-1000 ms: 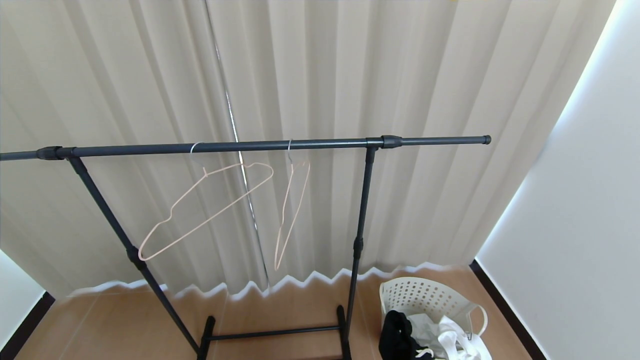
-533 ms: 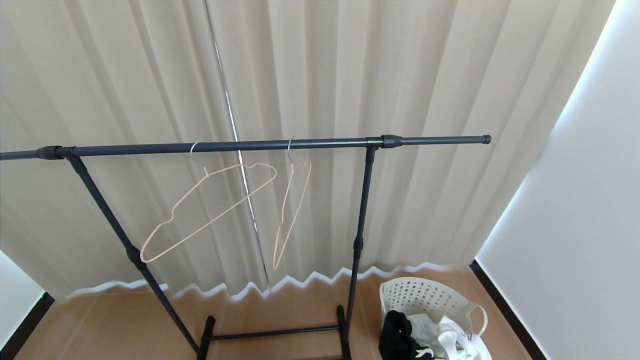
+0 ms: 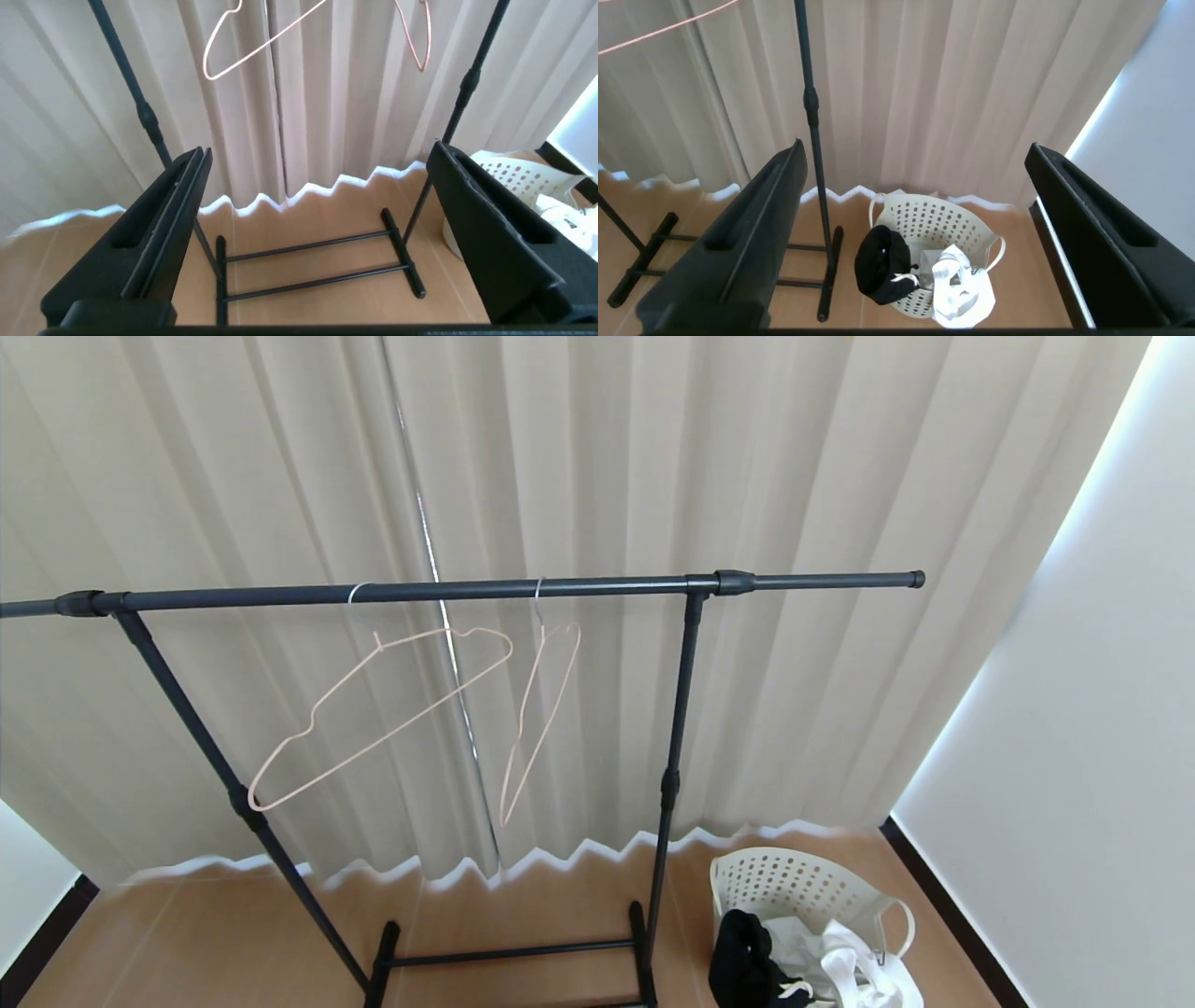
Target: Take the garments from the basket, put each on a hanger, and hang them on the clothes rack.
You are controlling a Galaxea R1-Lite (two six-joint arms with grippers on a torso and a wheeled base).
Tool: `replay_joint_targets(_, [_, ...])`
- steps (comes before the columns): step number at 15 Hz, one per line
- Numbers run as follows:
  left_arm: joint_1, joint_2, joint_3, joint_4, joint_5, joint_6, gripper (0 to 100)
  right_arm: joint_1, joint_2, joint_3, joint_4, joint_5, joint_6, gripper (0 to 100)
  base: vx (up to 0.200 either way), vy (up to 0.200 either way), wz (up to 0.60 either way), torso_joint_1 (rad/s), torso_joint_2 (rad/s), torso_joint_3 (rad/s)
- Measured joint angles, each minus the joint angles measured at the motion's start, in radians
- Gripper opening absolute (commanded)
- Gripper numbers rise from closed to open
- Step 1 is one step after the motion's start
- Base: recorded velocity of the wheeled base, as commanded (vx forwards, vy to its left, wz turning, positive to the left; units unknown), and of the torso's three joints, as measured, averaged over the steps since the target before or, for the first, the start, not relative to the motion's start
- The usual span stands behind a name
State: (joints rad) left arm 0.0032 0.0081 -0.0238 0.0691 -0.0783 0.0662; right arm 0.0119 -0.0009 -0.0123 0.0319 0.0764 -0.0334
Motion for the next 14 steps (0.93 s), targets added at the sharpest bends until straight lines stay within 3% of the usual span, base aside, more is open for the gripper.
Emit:
replay_joint_targets(3, [0.000,0.000,-0.002,0.000,0.000,-0.044,100,0.000,0.000,0.000,0.000,-0.001,0.001,100,0.000,0.000,0.00,-0.150,0.34,0.186])
replay_joint_targets(14, [-0.001,0.000,-0.001,0.000,0.002,-0.037,100,0.000,0.000,0.000,0.000,-0.002,0.006,100,0.000,0.000,0.00,-0.150,0.35,0.194])
